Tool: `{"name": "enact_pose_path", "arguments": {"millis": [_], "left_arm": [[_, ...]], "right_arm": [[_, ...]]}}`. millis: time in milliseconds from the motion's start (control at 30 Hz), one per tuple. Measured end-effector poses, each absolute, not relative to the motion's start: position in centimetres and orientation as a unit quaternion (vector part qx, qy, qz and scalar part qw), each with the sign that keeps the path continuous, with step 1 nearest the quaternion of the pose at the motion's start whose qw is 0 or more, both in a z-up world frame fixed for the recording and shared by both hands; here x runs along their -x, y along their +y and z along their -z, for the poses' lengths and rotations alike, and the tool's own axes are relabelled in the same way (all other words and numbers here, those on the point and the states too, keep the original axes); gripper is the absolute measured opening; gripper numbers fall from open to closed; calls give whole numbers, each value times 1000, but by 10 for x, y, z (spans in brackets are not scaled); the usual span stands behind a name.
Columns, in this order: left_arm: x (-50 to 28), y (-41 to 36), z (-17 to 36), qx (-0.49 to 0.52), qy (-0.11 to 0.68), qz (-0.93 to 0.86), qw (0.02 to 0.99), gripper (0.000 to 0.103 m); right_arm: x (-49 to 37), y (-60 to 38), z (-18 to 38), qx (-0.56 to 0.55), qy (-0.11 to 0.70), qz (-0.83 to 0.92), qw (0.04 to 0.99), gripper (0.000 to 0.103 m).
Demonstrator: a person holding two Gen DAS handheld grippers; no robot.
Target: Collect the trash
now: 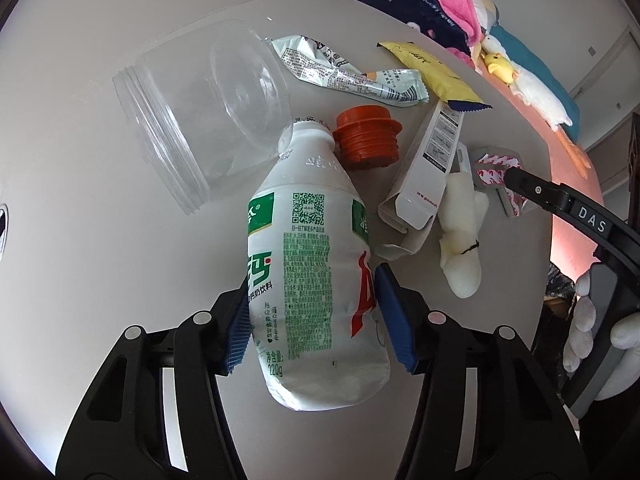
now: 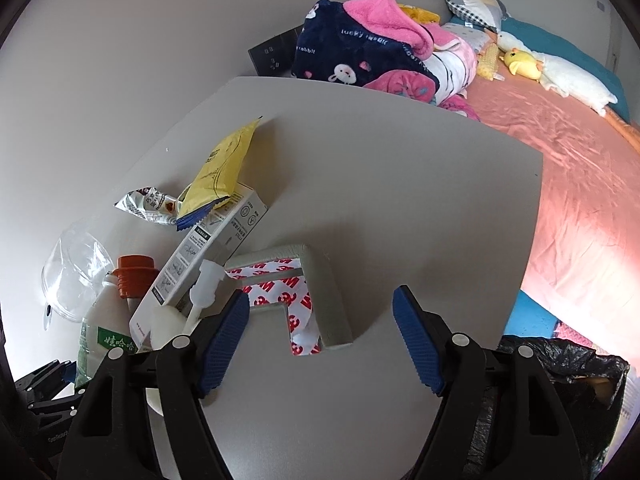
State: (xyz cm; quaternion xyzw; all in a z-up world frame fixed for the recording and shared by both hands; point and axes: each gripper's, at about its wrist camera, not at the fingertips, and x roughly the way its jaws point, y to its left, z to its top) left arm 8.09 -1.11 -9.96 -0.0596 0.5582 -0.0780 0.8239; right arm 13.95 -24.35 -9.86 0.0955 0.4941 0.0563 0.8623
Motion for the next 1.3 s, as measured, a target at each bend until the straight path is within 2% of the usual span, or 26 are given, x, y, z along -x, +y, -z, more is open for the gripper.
{"name": "enact_pose_path", "arguments": {"millis": [100, 133, 233, 300, 700, 1300], "left_arm": [[-81, -10, 100, 56, 556, 75, 826, 56], [-82, -9, 99, 61, 556, 75, 826, 56], [-83, -3, 100, 83, 551, 82, 826, 55], [-80, 0, 99, 95, 543, 84, 830, 55], [-62, 5, 74, 107, 501, 96, 853, 52], [-28, -34, 14, 72, 433, 141, 888, 51]], "right_arm": [[-143, -241, 103, -95, 495, -61, 862, 56], [-143, -240, 103, -101, 493, -69, 861, 47], [-141, -243, 100, -115, 486, -72, 863, 29], [-140, -245, 98, -123, 482, -74, 864, 23], [-115, -250, 74, -120, 454, -70, 880, 22], [-53, -279, 15, -131, 396, -57, 907, 22]]}}
